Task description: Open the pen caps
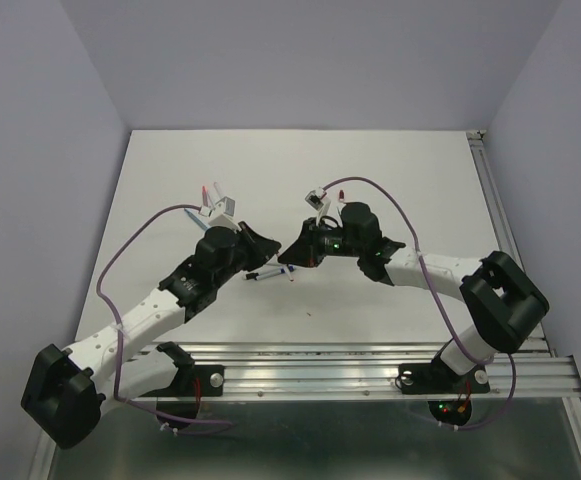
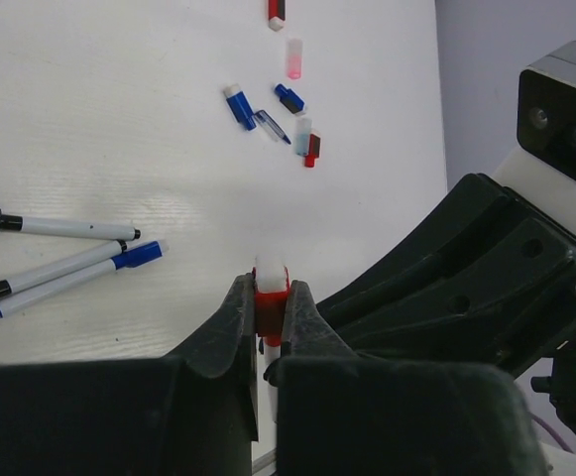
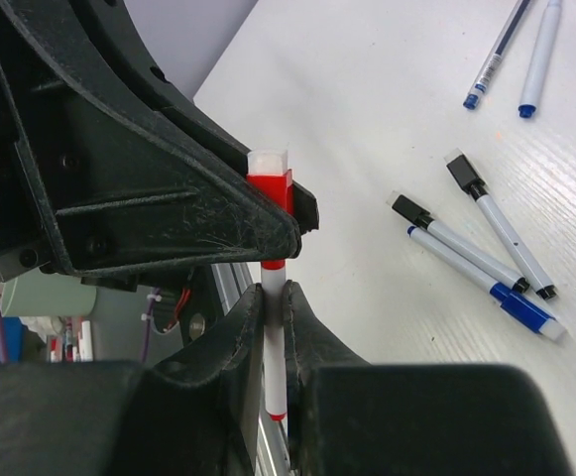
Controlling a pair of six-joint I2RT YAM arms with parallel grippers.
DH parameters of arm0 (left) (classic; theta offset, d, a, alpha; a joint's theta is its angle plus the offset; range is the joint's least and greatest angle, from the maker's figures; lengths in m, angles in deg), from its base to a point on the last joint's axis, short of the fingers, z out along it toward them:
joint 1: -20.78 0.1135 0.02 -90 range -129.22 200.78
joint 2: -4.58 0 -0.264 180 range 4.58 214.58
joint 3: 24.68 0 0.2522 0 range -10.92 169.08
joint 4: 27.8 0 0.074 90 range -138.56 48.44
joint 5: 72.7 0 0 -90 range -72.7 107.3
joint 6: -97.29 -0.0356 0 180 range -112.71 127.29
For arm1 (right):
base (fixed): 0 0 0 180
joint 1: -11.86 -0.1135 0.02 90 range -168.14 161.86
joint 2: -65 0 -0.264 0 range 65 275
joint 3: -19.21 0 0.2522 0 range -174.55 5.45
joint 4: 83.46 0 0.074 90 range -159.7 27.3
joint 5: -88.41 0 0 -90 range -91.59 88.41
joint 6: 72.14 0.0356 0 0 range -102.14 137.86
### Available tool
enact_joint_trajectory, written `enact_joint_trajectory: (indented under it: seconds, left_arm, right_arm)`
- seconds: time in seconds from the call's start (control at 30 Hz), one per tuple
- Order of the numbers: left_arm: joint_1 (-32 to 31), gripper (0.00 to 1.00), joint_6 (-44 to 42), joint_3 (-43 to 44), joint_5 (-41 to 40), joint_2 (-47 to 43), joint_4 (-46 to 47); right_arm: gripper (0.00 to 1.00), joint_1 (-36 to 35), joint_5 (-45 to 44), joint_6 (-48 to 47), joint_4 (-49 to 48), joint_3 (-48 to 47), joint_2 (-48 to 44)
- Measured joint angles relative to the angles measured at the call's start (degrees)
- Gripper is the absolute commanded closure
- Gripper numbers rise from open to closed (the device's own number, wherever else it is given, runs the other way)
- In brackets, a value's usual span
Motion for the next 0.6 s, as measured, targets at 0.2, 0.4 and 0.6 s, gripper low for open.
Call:
enact_joint_trajectory:
  seconds: [0.2, 0.4, 0.6]
  left_arm:
    - [-0.42, 1.0, 1.46, -1.09, 0.17, -0.13, 1.05]
    - [-0.79, 1.0, 3.82, -3.15, -0.81, -2.32, 1.46]
    - [-0.81, 1.0, 5.33, -3.21, -1.92, -3.93, 2.14]
  right_arm:
    - [0.59, 0.02, 0.92, 0.31, -0.11, 0.0, 0.02]
    - [0.57, 0.0, 2.99, 0.48, -1.03, 0.02, 0.24]
    - [0.7, -0.7, 4.04, 0.63, -1.9, 0.02, 1.77]
